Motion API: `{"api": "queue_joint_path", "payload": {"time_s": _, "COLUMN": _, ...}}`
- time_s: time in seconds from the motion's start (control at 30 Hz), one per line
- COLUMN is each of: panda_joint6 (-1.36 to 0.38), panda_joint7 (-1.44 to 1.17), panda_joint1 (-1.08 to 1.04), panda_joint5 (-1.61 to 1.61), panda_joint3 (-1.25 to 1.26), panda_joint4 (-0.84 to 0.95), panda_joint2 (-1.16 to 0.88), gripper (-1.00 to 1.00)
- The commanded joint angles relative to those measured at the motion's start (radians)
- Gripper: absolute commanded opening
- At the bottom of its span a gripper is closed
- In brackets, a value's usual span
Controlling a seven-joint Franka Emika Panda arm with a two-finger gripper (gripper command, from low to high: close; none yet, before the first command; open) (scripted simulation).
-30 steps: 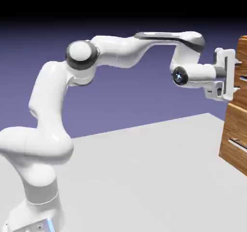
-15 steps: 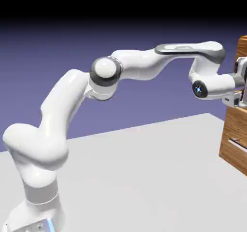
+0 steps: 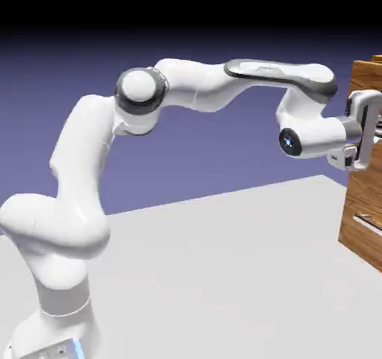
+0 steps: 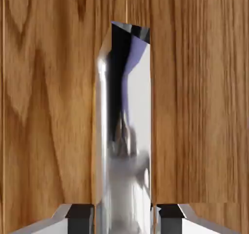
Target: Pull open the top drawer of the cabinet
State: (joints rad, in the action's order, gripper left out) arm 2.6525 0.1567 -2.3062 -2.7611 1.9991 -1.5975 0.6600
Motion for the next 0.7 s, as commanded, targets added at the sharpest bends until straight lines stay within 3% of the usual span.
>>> {"api": "queue_joint_path", "payload": {"time_s": 0.0, "panda_joint6": -0.008, "panda_joint7": -0.02, "panda_joint1": 0.027, "panda_joint5": -0.003, "panda_joint3": -0.016, "panda_joint4": -0.036, "panda_joint2": -0.023, "gripper": -1.0}}
{"api": "queue_joint_path", "payload": {"time_s": 0.4, "panda_joint6": -0.056, "panda_joint7": -0.28, "panda_joint1": 0.443, "panda_joint5": -0.037, "panda_joint3": -0.33, "panda_joint4": -0.389, "panda_joint2": -0.299, "gripper": -1.0}}
{"api": "queue_joint_path", "payload": {"time_s": 0.67, "panda_joint6": -0.085, "panda_joint7": -0.281, "panda_joint1": 0.73, "panda_joint5": -0.029, "panda_joint3": -0.611, "panda_joint4": -0.517, "panda_joint2": -0.298, "gripper": -1.0}}
